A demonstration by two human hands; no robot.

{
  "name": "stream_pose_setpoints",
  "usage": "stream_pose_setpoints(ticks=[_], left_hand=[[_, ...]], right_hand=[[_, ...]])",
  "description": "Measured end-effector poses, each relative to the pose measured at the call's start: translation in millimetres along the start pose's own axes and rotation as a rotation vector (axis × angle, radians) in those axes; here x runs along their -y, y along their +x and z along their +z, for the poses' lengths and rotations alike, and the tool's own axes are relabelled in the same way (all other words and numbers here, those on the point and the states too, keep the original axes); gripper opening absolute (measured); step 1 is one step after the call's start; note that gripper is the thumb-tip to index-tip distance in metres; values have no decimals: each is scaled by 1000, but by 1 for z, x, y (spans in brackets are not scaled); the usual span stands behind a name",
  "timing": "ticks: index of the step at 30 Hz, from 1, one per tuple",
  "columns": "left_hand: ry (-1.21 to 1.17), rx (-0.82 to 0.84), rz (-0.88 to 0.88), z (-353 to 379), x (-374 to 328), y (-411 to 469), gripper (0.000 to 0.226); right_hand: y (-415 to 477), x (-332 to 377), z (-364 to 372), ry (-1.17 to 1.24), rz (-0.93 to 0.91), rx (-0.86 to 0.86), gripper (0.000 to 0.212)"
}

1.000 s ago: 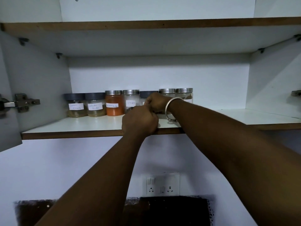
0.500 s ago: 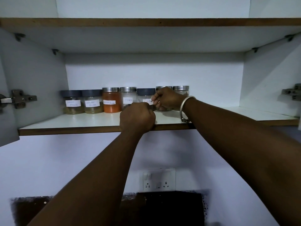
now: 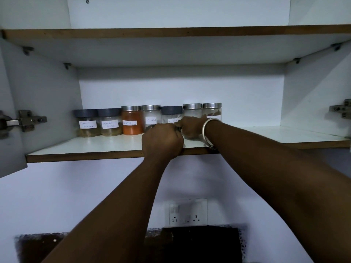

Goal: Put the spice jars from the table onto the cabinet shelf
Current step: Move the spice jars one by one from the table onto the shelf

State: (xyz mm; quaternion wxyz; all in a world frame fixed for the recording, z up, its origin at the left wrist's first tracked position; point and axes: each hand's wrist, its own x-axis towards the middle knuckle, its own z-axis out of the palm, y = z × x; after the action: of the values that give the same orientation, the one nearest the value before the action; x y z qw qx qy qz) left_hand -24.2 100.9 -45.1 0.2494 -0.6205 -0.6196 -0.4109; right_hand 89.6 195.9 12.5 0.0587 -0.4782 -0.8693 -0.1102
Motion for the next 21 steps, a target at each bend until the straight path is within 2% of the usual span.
stream_pose_setpoints(ticks=[4,7,10,13,15,17,19,20,21], left_hand=[[-21,-13,49,0,2,-1,24],[-33,-32,81,0,4,-1,25],[-12,-21,95,-2,3,-4,43],[-48,54,149,-17,2,-11,46],[-158,92,163,-25,4,-29,46],[-95,-9,210,-28,9,-58,46],[26,-217,286,-27,23,-93,38],[-61,-263,280,-25,30,-124,33],[-220,-238,269,-21,34,-156,28]], right_hand=[[-7,0,-3,43,13,-9,47],[-23,1,-10,161,15,-33,36],[-61,16,-13,331,3,-117,28],[-111,43,-4,475,-16,-278,28],[-146,59,17,513,25,-420,33],[-178,71,51,564,20,-602,37],[-208,86,93,659,-56,-802,37],[-226,97,120,702,-77,-848,35],[-241,106,147,729,-88,-859,33]])
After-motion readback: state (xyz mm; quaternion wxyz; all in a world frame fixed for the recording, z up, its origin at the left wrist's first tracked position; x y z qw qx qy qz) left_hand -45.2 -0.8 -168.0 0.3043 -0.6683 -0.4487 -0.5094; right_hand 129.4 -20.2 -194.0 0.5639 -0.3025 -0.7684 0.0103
